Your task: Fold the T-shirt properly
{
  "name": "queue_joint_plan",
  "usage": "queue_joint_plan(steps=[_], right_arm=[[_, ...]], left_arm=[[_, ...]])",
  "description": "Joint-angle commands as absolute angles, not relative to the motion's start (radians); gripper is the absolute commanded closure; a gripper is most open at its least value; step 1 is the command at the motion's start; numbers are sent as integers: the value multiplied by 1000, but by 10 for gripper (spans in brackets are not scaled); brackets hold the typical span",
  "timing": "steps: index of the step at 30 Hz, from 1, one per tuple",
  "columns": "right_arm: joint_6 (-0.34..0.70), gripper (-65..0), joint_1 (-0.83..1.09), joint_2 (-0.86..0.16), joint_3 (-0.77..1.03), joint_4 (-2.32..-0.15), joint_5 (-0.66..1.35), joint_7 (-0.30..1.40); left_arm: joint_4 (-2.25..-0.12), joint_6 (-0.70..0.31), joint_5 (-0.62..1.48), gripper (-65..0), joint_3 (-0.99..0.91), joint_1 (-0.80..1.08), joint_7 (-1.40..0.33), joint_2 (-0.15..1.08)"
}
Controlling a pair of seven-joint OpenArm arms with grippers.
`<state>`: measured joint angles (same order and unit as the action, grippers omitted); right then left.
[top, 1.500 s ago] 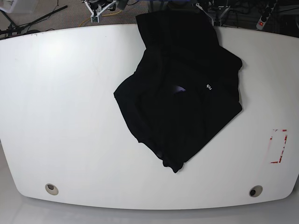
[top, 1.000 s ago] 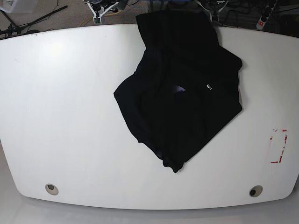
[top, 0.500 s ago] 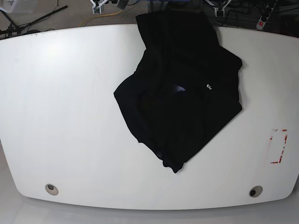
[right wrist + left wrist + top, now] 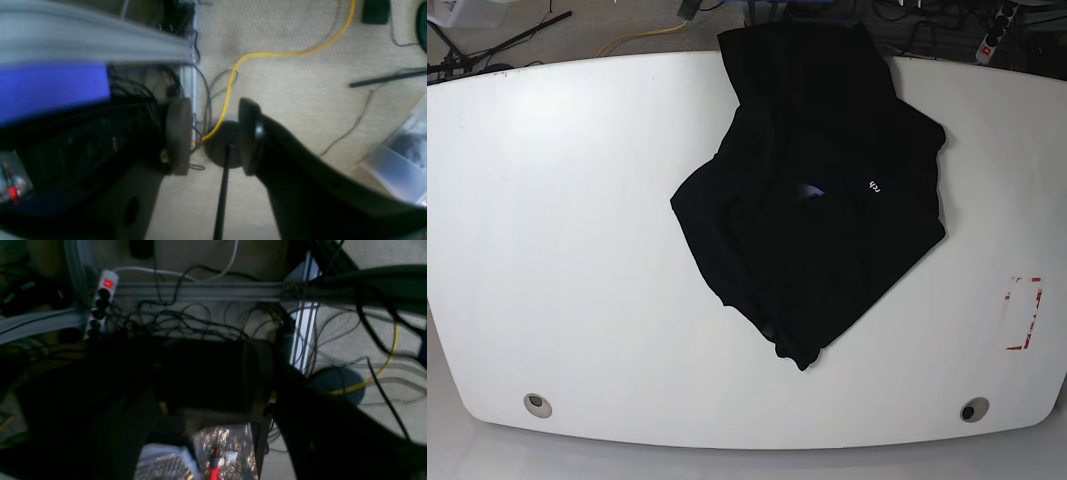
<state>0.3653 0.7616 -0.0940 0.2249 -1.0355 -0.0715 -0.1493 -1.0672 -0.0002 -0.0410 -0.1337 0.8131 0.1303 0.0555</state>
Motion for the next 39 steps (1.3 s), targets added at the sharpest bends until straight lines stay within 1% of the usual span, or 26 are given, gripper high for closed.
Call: queue_joint_plan(steps=[1,6,11,13,17,22,26,30,35,39], right_arm=[[372,-217,819,-99,228,-1104,-51,-166],[374,-217,928,-107,219,-1242,70,-166],[372,-217,1040,-170,162,-1408,174,-165],[372,-217,1078,-182,160,-1468,217,-148],[372,-217,1159,-213,163,-1643,309,-59],[364,-217,1219,-239,165,-1813,372,-44],[363,-217,1214,-234,200,-1891,372,-44],[363,-217,1142,-232,203,-1933,375,-28],[366,-217,1004,-228,200,-1946,377,68],[372,-224,888,-188,203,-1963,375,165]], left_arm=[[-1173,1,-39,-275,-136,885,153,58],[-1368,1,-38,-275,-136,1021,153,58],[-1547,1,-38,-275,-136,1138,153,56],[-1600,1,-36,-275,-136,1173,153,48],[-1730,1,-36,-275,-153,1247,153,36],[-1877,1,-36,-275,-157,1309,153,25],[-1952,1,-36,-275,-165,1309,153,8],[-1974,1,-36,-278,-171,1296,153,7],[-1977,1,-36,-279,-189,1193,153,7],[-1977,1,-38,-281,-191,1125,151,7]])
